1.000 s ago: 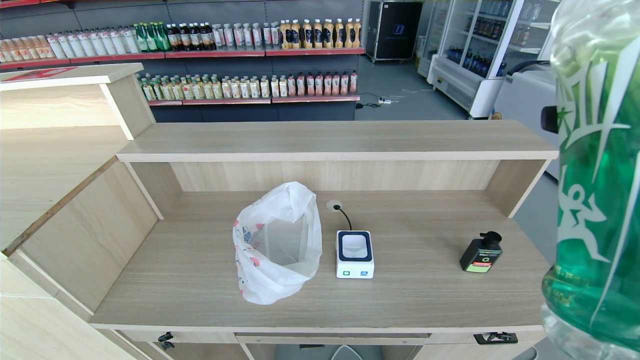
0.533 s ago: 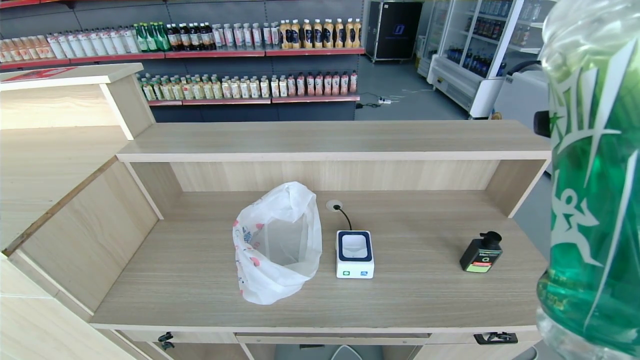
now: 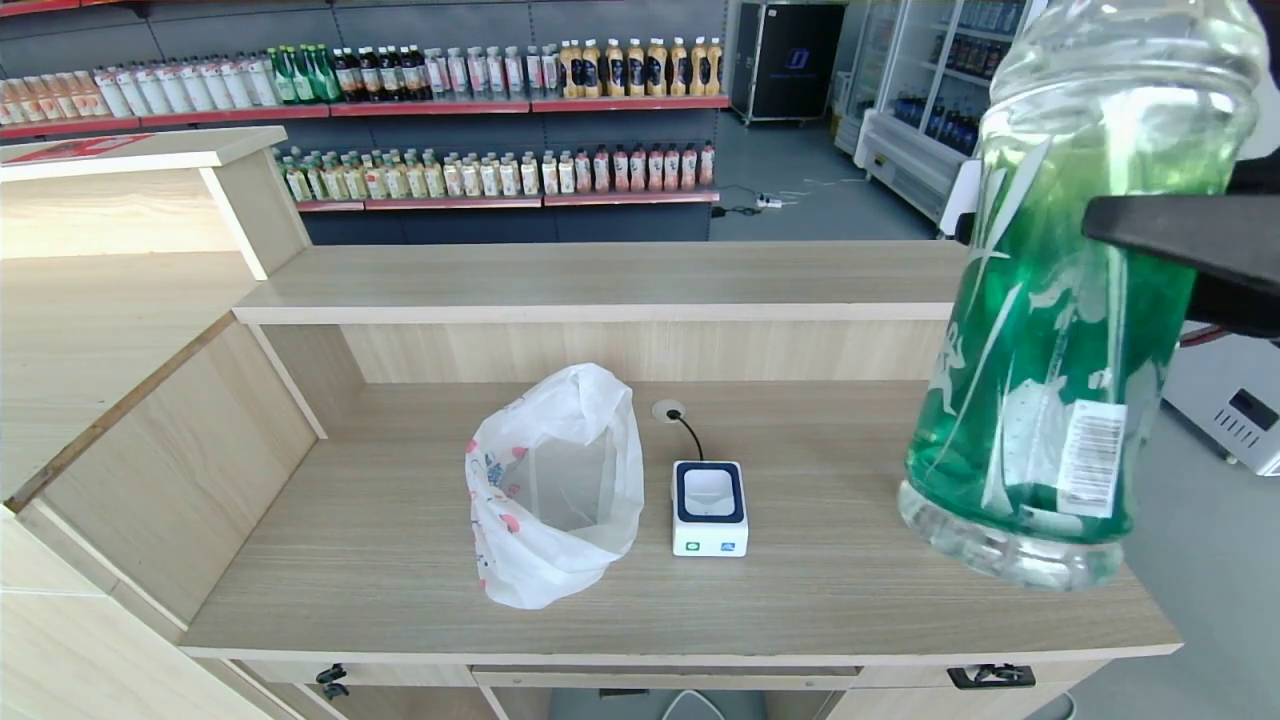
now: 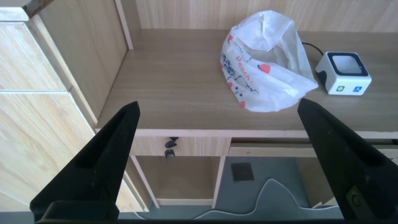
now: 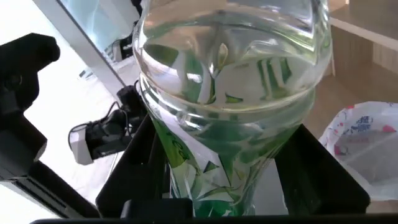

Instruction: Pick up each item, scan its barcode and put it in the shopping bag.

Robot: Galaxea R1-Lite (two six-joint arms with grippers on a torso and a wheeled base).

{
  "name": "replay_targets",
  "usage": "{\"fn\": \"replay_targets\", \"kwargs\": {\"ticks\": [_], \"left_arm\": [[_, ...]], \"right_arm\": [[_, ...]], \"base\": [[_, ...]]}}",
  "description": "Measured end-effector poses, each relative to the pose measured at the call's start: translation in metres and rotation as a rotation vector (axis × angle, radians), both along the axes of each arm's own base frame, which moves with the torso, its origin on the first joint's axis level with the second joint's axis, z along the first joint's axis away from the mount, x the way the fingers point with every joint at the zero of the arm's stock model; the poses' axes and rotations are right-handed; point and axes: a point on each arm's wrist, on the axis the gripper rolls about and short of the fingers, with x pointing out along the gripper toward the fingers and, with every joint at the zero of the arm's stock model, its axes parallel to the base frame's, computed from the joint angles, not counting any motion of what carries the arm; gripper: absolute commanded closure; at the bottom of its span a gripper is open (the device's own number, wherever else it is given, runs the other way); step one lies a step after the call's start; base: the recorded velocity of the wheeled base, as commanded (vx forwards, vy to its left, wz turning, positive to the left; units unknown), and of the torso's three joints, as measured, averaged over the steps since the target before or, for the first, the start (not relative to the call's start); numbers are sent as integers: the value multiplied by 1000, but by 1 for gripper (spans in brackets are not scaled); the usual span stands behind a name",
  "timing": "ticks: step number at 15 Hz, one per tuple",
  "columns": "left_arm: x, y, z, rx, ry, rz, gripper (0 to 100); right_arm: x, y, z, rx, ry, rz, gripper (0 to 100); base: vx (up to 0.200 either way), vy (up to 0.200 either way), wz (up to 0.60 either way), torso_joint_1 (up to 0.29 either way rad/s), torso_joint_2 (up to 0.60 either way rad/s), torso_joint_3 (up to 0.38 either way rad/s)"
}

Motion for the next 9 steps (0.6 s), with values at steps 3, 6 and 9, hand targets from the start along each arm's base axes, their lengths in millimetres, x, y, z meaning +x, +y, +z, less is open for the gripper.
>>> {"fn": "replay_targets", "kwargs": {"ticks": [3, 6, 9], "left_arm": [[0, 0, 0, 0, 0, 0, 0], [0, 0, 0, 0, 0, 0, 0], [0, 0, 0, 0, 0, 0, 0]], "right_arm": [[32, -3, -28, -48, -157, -256, 100], [65, -17, -74, -184, -236, -589, 100], [86, -33, -103, -211, -319, -796, 100]], "base": [[0, 0, 0, 0, 0, 0], [0, 0, 0, 0, 0, 0], [0, 0, 0, 0, 0, 0]]}}
